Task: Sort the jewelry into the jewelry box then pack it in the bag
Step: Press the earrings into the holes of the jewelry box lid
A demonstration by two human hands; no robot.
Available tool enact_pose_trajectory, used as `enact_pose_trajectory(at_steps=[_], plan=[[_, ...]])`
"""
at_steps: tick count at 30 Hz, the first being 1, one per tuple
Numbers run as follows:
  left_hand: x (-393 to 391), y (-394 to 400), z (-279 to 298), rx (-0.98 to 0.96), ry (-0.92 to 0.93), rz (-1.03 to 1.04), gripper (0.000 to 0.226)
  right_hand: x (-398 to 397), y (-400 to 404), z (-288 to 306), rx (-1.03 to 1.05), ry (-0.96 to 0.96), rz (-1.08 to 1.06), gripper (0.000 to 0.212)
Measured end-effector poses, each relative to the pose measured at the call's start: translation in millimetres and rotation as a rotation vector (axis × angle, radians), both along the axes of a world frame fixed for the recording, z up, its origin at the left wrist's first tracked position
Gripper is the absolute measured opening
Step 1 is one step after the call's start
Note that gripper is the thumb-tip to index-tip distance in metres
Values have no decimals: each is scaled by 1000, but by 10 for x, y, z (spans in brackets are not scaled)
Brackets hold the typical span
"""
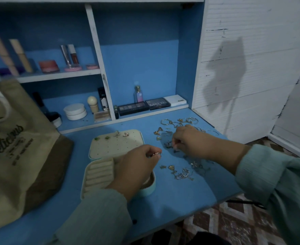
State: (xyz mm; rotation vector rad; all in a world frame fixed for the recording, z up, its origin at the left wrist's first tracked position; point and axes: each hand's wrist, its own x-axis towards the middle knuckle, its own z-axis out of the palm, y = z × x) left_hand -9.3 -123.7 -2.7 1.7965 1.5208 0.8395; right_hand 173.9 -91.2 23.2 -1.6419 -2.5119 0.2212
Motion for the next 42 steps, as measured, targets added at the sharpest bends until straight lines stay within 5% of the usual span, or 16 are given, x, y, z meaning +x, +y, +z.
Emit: enact_pose_trajectory(at_steps=[8, 28, 42], plan=[[-408, 293, 230, 3, -3, 1, 11, -509, 389, 101, -125, 414, -64, 15], [-741, 624, 188, -16, -223, 128, 11, -1011, 924, -20, -301, 533, -157, 11], [-622, 472, 309, -7, -544, 116, 11, -950, 825, 166, -379, 1042, -176, 22]])
